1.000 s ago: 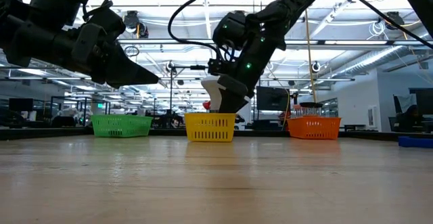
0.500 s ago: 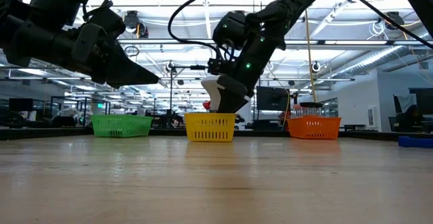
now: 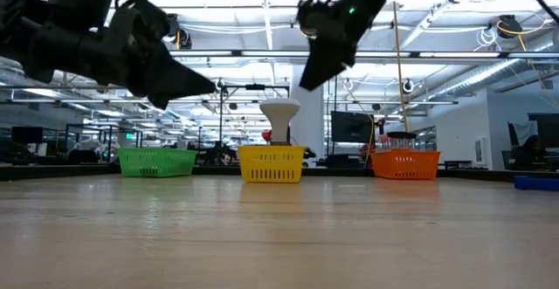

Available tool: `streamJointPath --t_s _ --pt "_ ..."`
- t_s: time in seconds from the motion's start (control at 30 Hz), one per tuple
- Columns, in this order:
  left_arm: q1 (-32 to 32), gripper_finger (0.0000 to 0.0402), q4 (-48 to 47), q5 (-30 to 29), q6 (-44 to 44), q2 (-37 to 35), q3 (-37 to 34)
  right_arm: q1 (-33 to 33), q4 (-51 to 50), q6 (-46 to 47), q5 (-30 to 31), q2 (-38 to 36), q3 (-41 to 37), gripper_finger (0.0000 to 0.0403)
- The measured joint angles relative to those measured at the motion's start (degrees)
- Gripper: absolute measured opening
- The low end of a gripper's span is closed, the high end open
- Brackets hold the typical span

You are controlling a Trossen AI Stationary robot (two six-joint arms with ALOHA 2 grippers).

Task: Pick & Place Office items
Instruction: Put the red digital clock into the green bin

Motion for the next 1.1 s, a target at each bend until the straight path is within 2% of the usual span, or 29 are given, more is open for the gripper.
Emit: streamJointPath --t_s 0.13,0.3,0.37,0.57,0.73,0.87,1.1 --pt "-2.37 0.0026 7.41 -1.79 2.12 3.81 0.96 6.57 0.03 3.68 4.97 -5.14 -6.41 0.0110" --pt "-5.05 0.0026 17.95 -1.50 4.75 11.87 1.18 14.19 1.92 9.35 6.08 -11.49 -16.55 0.0021" --pt "-5.64 0.0026 20.48 -1.20 4.74 14.95 1.90 17.53 0.54 11.88 8.60 -13.14 -19.43 0.0006" --pt "-6.87 0.0026 22.02 -1.11 5.00 21.86 6.07 28.61 -7.73 22.37 14.64 -14.67 -21.42 0.0016" --pt "-8.17 0.0026 22.08 -2.61 8.21 24.34 9.62 37.77 -11.33 31.58 14.37 -14.63 -21.42 0.0015" --pt "-9.21 0.0026 22.16 -7.57 7.96 23.79 9.86 44.46 -14.16 38.57 14.33 -14.63 -21.40 0.0015" --pt "-9.52 0.0026 20.95 -7.61 8.26 23.33 9.70 52.94 -23.21 52.53 12.50 -13.14 -19.22 0.0019"
